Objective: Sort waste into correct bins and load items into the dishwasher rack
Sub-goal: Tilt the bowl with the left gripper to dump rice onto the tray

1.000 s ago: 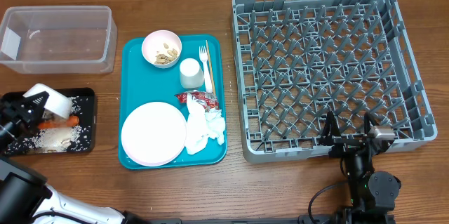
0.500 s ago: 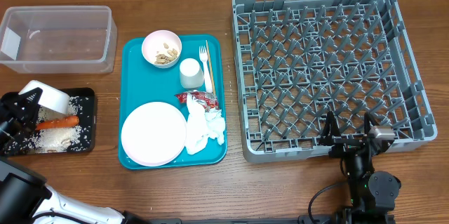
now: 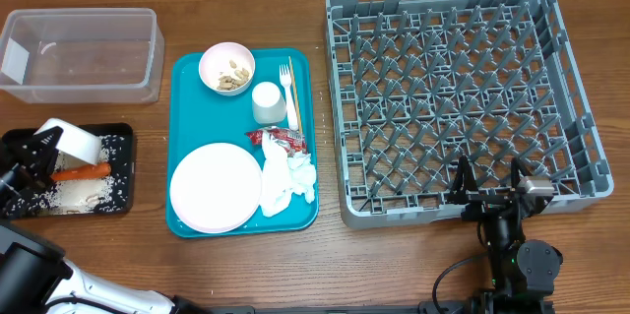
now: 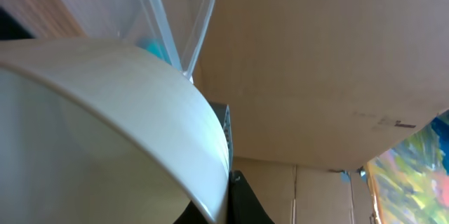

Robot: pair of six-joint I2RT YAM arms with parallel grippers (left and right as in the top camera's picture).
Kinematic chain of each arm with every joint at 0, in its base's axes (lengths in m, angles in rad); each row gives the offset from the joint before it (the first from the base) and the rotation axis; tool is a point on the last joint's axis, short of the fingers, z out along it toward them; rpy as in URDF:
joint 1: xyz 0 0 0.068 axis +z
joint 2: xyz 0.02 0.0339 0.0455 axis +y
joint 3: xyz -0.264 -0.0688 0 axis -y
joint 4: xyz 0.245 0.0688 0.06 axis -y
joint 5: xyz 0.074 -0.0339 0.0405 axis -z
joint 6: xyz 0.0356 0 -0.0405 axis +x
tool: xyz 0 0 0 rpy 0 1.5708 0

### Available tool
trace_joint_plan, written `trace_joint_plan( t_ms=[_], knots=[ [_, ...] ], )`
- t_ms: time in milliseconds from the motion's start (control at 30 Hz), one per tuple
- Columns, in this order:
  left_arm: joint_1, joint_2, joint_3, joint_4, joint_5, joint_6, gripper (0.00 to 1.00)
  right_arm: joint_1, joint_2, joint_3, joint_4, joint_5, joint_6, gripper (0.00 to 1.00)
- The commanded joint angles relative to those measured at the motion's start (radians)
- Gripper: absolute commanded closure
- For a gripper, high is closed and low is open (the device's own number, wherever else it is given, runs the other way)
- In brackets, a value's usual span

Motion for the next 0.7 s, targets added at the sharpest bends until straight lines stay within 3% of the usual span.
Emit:
trace_joint_plan(
  t_ms=[0,167,300,367,533,600,667],
  knots=[
    [-0.001,-0.004,0.004,-0.034,-0.021,0.065,0.95,-0.003,-0.007,-0.010,0.005,0.007,-0.004,0.00],
    [-0.011,-0.005,0.095,-0.195,-0.084,0.167,0.96,-0.003,-0.007,-0.010,0.005,0.007,-0.004,0.00],
    [-0.031,-0.007,0.211,-0.283,-0.201,0.167,0.96,-0.003,-0.007,-0.010,0.005,0.006,-0.004,0.00],
    [-0.044,-0.009,0.264,-0.306,-0.292,0.110,0.96,-0.003,-0.007,-0.010,0.005,0.007,-0.004,0.00],
    [-0.092,-0.009,0.336,-0.294,-0.745,-0.257,0.96,-0.003,-0.007,-0.010,0.005,0.007,-0.004,0.00],
    [-0.113,-0.009,0.336,-0.293,-0.843,-0.320,0.96,-0.003,-0.007,-0.010,0.005,0.007,-0.004,0.00],
    [-0.135,-0.010,0.336,-0.294,-0.849,-0.325,0.96,-0.003,-0.007,-0.010,0.005,0.007,-0.004,0.00]
  ],
)
